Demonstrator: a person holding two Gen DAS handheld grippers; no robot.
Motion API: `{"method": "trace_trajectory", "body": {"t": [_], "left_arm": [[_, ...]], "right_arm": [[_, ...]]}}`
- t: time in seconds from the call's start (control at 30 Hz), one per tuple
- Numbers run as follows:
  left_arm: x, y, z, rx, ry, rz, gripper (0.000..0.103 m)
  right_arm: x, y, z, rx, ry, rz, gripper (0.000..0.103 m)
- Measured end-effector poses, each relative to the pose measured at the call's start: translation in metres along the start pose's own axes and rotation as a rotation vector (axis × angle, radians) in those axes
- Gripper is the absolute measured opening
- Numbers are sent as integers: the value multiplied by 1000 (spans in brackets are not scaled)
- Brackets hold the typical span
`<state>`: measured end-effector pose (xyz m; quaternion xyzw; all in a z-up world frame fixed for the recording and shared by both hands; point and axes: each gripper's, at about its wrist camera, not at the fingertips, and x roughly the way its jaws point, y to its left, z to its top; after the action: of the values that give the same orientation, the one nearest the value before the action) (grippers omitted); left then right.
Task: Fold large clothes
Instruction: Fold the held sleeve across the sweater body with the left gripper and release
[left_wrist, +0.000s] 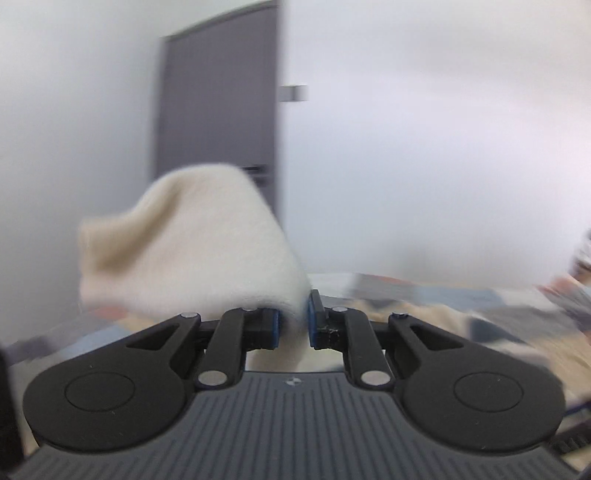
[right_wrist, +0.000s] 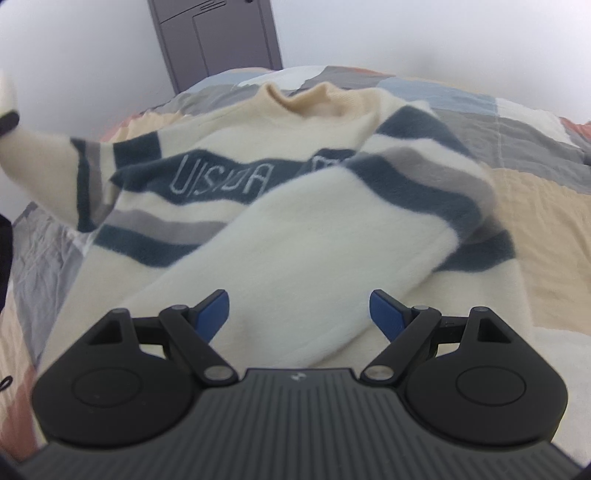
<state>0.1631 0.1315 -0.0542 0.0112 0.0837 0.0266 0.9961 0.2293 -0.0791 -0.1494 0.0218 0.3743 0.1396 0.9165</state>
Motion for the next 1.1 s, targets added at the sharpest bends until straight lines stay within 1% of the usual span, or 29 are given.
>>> {"method": "trace_trajectory", "body": {"t": [0.07, 0.17, 0.23, 0.3, 0.37, 0.4, 0.5, 0.6, 0.67, 0.7, 0.73, 0.77, 0.8, 0.83, 0.87, 0.9, 0.97, 1.0, 1.03, 1.1], "left_arm": [[2, -23, -10, 4, 47, -58, 17], [6, -54, -34, 53, 147, -117, 17], [10, -69, -55, 43, 248, -154, 17], [23, -75, -77, 22, 368, -182, 17], [34, -81, -96, 40, 470, -194, 17], [40, -83, -101, 51, 500, -196, 17], [51, -75, -106, 22, 512, -211, 17], [54, -71, -100, 3, 515, -225, 18], [50, -66, -95, -30, 525, -237, 29], [49, -64, -91, -54, 536, -245, 42], [46, -61, -88, -82, 544, -254, 62], [35, -59, -83, -104, 548, -259, 70], [31, -58, -81, -117, 541, -242, 80], [22, -54, -78, -121, 537, -208, 83], [14, -49, -77, -125, 541, -178, 84], [7, -43, -76, -145, 549, -161, 84], [-5, -27, -79, -216, 571, -151, 84], [-12, -17, -78, -248, 577, -129, 84], [-18, -7, -77, -275, 577, -96, 84], [-18, 8, -75, -326, 577, -57, 84]], "right_arm": [[-4, -6, 2, 6, -17, -11, 85], [-8, -19, 7, 41, -35, -24, 85], [-11, -28, 11, 83, -49, -26, 85], [-12, -37, 14, 117, -55, -25, 85], [-12, -43, 15, 139, -59, -33, 85], [-11, -44, 16, 147, -59, -36, 85], [-12, -47, 15, 160, -62, -29, 85], [-15, -45, 14, 166, -65, -6, 85], [-17, -43, 15, 179, -73, 28, 85], [-19, -41, 15, 190, -83, 62, 85], [-21, -40, 15, 195, -94, 109, 84], [-22, -38, 16, 195, -100, 148, 84], [-24, -34, 15, 188, -104, 176, 84], [-25, -29, 14, 176, -110, 202, 84], [-26, -23, 13, 163, -117, 230, 84], [-27, -18, 12, 159, -124, 277, 85], [-24, -6, 10, 175, -121, 416, 86], [-22, 3, 11, 175, -114, 460, 85], [-20, 12, 13, 165, -115, 482, 85], [-15, 33, 19, 112, -126, 475, 85]]}}
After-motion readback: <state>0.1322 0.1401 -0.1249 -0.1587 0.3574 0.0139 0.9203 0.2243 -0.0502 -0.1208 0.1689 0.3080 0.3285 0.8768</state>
